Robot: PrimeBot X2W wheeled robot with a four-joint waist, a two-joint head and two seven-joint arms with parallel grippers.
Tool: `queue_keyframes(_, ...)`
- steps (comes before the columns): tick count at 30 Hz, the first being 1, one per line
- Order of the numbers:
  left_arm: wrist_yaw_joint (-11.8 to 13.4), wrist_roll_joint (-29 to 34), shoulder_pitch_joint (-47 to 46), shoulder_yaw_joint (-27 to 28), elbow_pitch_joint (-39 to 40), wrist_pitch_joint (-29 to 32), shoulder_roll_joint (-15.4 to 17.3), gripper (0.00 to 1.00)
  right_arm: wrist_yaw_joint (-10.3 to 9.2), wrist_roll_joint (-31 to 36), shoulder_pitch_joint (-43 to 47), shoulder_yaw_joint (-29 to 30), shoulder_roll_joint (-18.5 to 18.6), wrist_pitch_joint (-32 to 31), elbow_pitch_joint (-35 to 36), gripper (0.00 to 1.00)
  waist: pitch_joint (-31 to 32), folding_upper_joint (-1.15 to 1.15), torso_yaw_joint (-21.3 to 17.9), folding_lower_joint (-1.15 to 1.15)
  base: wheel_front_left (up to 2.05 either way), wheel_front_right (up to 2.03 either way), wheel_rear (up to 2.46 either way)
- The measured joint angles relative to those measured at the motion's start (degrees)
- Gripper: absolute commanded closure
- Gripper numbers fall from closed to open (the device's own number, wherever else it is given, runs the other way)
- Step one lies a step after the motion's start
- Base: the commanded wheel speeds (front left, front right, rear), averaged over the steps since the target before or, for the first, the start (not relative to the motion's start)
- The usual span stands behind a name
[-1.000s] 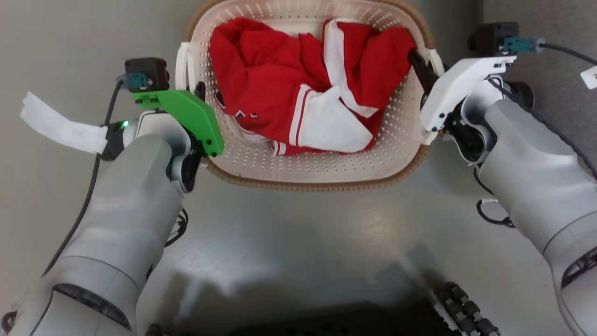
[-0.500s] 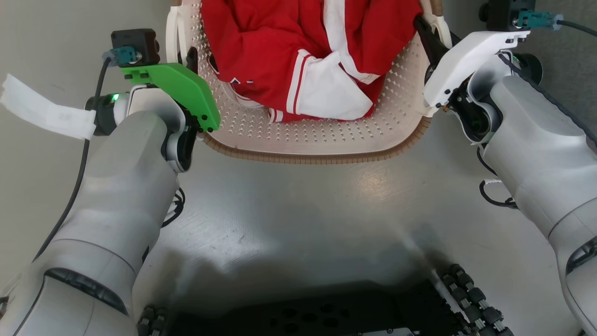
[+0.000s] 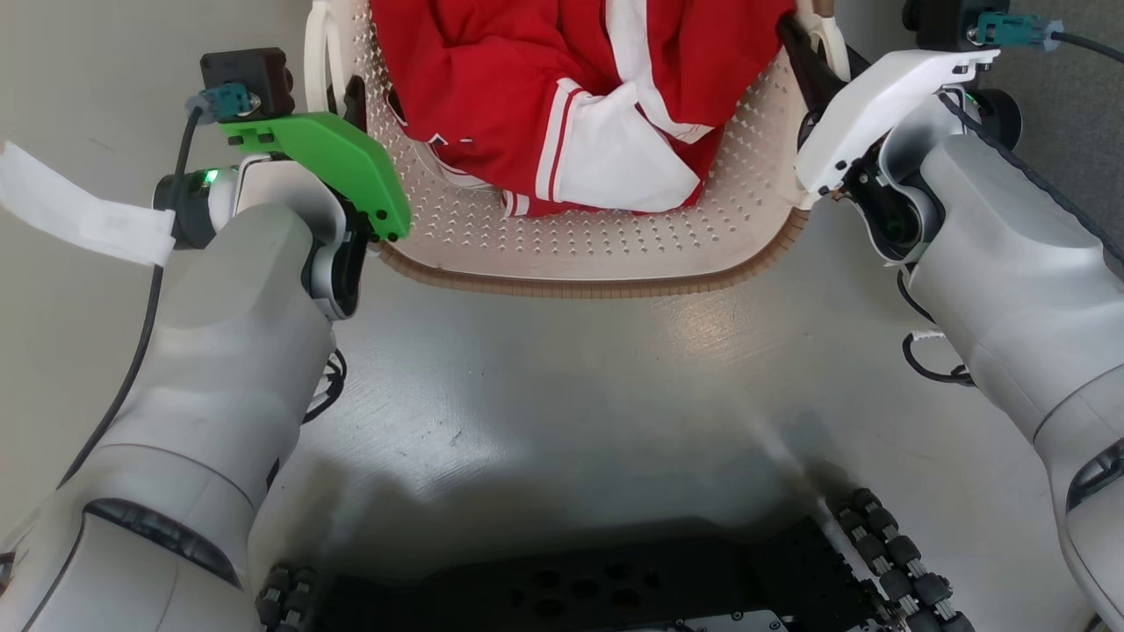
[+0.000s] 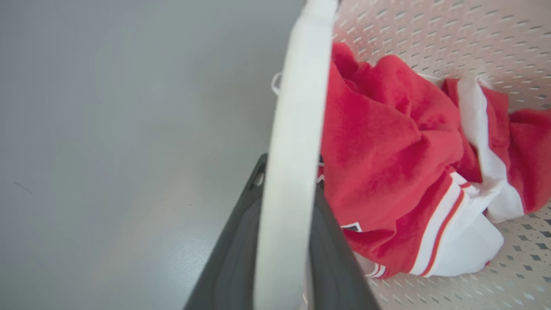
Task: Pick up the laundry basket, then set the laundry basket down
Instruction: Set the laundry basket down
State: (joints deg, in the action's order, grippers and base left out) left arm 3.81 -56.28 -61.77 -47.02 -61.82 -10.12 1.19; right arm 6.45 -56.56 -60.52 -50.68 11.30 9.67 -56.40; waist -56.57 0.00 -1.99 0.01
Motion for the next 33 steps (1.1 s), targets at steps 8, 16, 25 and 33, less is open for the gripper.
queue_keyframes(8, 0.52, -0.04, -1.55, -0.49, -0.67, -0.6, 0.03, 0.0, 0.67, -0.16, -0.05, -0.38, -0.54, 1.24, -1.04, 0.0, 0.02, 0.0, -0.07, -0.01, 0.0, 0.0, 0.0)
queue_keyframes(16, 0.52, -0.98, -1.63, -0.76, -1.33, -0.78, 0.03, 0.0, 0.67, -0.48, -0.13, -1.26, -0.73, 1.99, -1.43, 0.0, 0.27, 0.0, -0.13, 0.0, 0.0, 0.0, 0.0)
queue_keyframes(25, 0.37, -1.46, -1.61, -1.72, -2.78, -0.87, 0.03, 0.0, 0.66, -0.74, -0.12, -2.02, -1.13, 2.89, -2.49, 0.0, 1.91, 0.0, -0.37, -0.01, 0.0, 0.0, 0.0)
queue_keyframes(33, 0.23, -1.41, -1.09, -3.25, -4.91, -1.48, 0.04, 0.0, 0.67, -1.68, 0.09, -2.5, -2.12, 3.27, -3.44, 0.0, 4.41, 0.0, -0.74, 0.0, 0.0, 0.0, 0.0)
